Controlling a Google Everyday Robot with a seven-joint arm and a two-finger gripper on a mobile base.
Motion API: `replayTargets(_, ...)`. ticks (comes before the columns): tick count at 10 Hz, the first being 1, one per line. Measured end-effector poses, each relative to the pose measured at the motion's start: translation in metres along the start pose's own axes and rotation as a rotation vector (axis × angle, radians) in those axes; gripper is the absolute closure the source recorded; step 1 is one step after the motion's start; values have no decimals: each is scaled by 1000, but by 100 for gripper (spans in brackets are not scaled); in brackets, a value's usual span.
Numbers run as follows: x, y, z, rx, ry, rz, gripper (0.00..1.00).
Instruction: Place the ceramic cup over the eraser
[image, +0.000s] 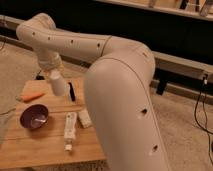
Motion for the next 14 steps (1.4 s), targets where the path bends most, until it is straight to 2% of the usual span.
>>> replayTargets(3,-11,-8,3,1,4,11,100)
replayTargets(8,-31,-43,13,20,17,52,100)
replayTargets(11,-42,-58,21,5,14,82,100)
replayTargets(14,-50,-64,39,-12,28,93,100)
